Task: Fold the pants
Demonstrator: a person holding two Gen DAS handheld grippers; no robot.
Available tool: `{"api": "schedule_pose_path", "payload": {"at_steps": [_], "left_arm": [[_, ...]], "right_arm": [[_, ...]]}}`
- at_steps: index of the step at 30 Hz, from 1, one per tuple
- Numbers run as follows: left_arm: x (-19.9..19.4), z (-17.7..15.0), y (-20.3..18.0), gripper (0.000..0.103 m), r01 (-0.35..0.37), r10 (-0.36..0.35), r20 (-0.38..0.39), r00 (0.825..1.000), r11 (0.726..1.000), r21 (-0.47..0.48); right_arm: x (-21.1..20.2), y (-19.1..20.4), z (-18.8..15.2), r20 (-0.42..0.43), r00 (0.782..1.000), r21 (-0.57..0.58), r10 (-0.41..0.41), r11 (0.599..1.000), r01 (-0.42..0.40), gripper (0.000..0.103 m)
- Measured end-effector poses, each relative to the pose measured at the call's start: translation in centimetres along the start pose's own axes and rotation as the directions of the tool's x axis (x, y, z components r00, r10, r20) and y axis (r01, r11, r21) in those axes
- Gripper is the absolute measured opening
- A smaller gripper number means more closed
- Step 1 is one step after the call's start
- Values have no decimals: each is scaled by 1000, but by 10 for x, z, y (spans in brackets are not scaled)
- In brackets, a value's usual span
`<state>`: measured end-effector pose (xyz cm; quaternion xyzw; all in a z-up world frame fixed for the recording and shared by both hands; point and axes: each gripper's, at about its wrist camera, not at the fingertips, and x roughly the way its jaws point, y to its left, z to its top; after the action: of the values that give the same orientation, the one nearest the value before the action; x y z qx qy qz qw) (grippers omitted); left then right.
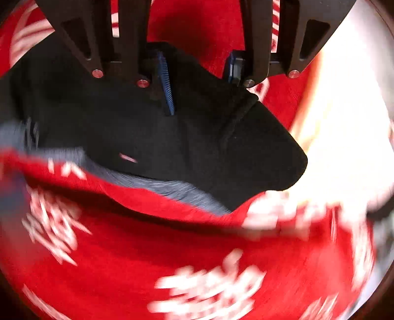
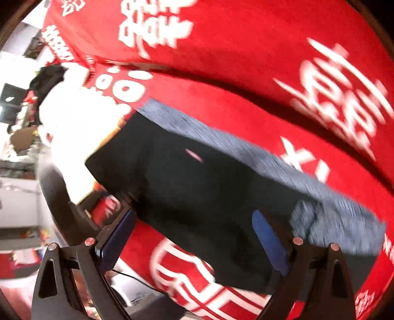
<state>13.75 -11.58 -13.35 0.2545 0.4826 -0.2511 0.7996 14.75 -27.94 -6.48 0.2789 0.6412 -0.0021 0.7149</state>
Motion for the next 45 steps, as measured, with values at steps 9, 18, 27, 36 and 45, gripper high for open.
{"api": "schedule_pose_path", "payload": {"at_steps": [9, 18, 27, 36, 45], "left_arm": [[-3, 3, -20, 37, -92, 89, 31, 996, 988, 124], [-17, 0, -28, 37, -103, 97, 47, 994, 982, 160], [-97, 24, -85, 37, -24, -17, 165, 986, 970, 243], [-172, 35, -215, 37, 154, -250, 182, 951, 894, 421], [-177, -5, -350, 37, 191, -319, 102, 942, 764, 617]], "right_arm": [[59, 106, 98, -279, 956, -193, 85, 971, -143, 99], [131, 122, 91, -462, 885, -253, -57, 965, -70, 23], [20, 45, 50, -213, 957, -95, 196, 971, -220, 18], [-119, -103, -48, 118, 935, 120, 334, 930, -348, 19], [-150, -262, -165, 283, 895, 332, 346, 840, -430, 21]]}}
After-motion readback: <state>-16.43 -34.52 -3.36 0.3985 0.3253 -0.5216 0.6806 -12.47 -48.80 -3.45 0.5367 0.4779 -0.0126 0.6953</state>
